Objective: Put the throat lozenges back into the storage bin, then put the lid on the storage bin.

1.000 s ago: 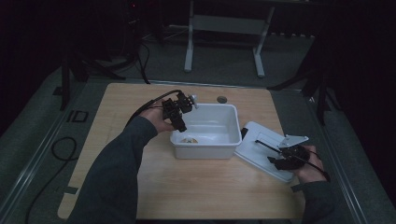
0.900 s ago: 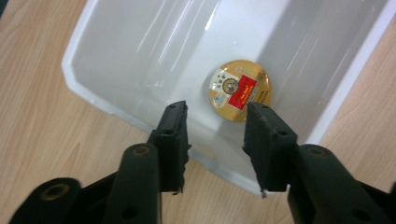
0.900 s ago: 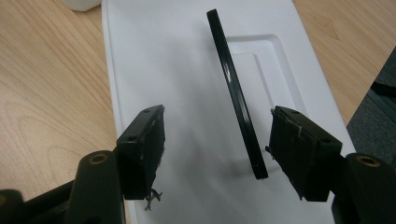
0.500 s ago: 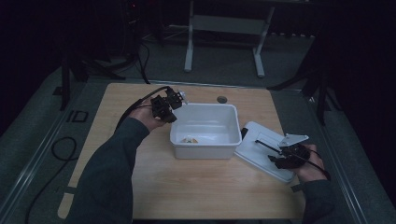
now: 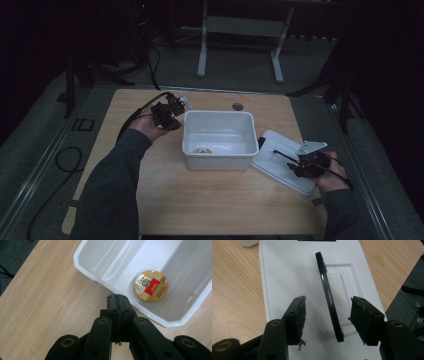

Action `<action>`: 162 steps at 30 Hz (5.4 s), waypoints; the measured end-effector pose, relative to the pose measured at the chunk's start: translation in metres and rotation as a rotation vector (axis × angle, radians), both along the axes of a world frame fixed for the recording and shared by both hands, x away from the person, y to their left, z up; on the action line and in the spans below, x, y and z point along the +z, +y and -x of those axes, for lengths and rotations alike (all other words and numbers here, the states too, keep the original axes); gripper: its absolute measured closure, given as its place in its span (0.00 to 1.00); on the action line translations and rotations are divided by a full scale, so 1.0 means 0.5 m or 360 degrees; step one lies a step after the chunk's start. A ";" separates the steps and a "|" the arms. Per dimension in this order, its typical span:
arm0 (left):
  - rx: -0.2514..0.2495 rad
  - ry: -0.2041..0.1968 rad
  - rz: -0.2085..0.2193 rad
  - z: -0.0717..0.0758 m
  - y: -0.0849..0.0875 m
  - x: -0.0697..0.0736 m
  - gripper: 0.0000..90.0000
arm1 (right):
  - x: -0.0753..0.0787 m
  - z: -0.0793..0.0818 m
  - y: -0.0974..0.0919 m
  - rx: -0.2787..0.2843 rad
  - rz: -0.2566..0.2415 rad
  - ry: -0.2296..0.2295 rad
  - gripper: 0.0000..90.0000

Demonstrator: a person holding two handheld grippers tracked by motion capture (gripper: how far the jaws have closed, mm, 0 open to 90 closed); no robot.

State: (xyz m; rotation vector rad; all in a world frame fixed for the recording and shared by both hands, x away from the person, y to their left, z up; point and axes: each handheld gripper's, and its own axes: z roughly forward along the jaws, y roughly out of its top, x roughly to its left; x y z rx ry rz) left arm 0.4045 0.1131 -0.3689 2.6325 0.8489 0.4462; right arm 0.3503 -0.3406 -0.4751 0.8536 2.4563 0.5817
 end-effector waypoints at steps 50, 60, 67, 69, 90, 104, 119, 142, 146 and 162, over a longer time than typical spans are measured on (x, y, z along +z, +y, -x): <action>0.0257 -0.0272 0.0149 0.025 0.063 -0.041 0.65 | 0.006 -0.055 0.035 0.0068 0.0191 0.0122 0.65; 0.0272 -0.0251 0.0183 0.024 0.072 -0.058 0.65 | -0.002 -0.066 0.051 0.0099 0.0273 0.0178 0.73; 0.0284 -0.0255 0.0206 0.024 0.078 -0.059 0.64 | -0.005 -0.071 0.065 0.0127 0.0318 0.0196 0.78; 0.0284 -0.0251 0.0204 0.023 0.078 -0.059 0.64 | -0.006 -0.073 0.068 0.0132 0.0339 0.0204 0.79; 0.0280 -0.0247 0.0215 0.024 0.078 -0.058 0.63 | -0.013 -0.084 0.089 0.0152 0.0493 0.0240 0.90; 0.0284 -0.0233 0.0230 0.025 0.085 -0.062 0.62 | -0.005 -0.094 0.090 0.0180 0.0552 0.0260 0.94; 0.0277 -0.0235 0.0259 0.026 0.086 -0.062 0.62 | 0.008 -0.092 0.075 0.0244 0.0541 0.0283 0.94; 0.0280 -0.0231 0.0273 0.028 0.095 -0.062 0.61 | 0.058 -0.084 0.059 0.0312 0.0574 0.0208 0.94; 0.0281 -0.0232 0.0282 0.028 0.094 -0.062 0.61 | 0.065 -0.084 0.057 0.0311 0.0580 0.0208 0.94; 0.0281 -0.0228 0.0281 0.026 0.093 -0.062 0.61 | 0.103 -0.078 0.046 0.0344 0.0587 0.0176 0.94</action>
